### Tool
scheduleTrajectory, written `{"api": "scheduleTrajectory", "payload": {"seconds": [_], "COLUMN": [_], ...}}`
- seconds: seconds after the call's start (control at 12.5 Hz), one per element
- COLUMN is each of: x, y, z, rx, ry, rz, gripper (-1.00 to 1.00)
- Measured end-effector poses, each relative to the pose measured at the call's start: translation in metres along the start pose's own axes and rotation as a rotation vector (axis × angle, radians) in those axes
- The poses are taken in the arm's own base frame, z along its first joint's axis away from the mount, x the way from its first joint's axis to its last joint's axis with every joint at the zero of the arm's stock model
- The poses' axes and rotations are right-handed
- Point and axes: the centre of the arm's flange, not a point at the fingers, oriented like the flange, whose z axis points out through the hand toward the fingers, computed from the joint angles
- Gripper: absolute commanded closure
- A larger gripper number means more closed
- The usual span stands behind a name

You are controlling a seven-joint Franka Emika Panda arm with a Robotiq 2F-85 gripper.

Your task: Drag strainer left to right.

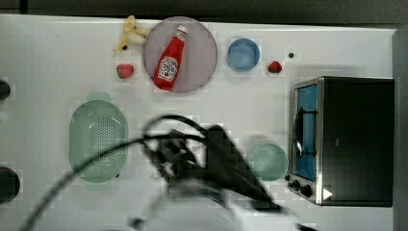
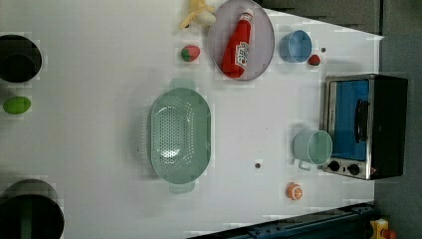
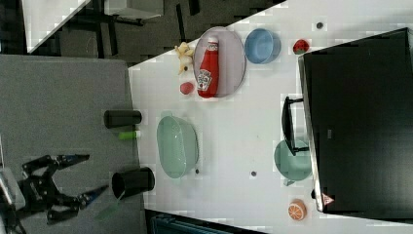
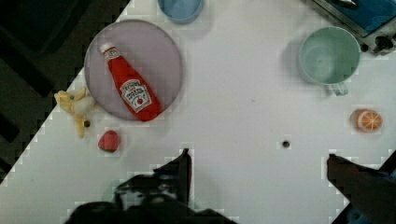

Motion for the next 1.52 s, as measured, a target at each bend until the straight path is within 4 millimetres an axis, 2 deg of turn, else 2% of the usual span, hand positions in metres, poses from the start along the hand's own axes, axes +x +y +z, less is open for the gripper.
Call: {"api": "scheduleTrajectory", "payload": {"seconds": [0.08,0.16,0.32,0.4,0.56,0.72,0.8,0.96,1.2,1.36,1.52], "x": [-0.018,-0.043,-0.099,-0.131,-0.195,-0.248,-0.263,-0.274,-0.276,-0.271,-0.268], "y": [-0.025,-0.057,-0.116,-0.137,-0.161,-0.156,-0.156,-0.156,-0.172,-0.181,-0.180], "z": [0.017,0.044,0.112,0.148,0.212,0.269,0.291,0.328,0.360,0.388,0.434], "rx": [-0.016,-0.034,-0.098,-0.123,-0.143,-0.231,-0.258,-0.274,-0.214,-0.174,-0.209], "ry": [-0.006,-0.006,-0.029,-0.064,-0.102,-0.132,-0.158,-0.148,-0.156,-0.185,-0.237], "rz": [0.005,-0.007,-0.011,0.010,0.052,0.140,0.205,0.305,0.403,0.447,0.493], "gripper": [-1.00,-1.00,-1.00,-1.00,-1.00,-1.00,-1.00,-1.00,-1.00,-1.00,-1.00]}}
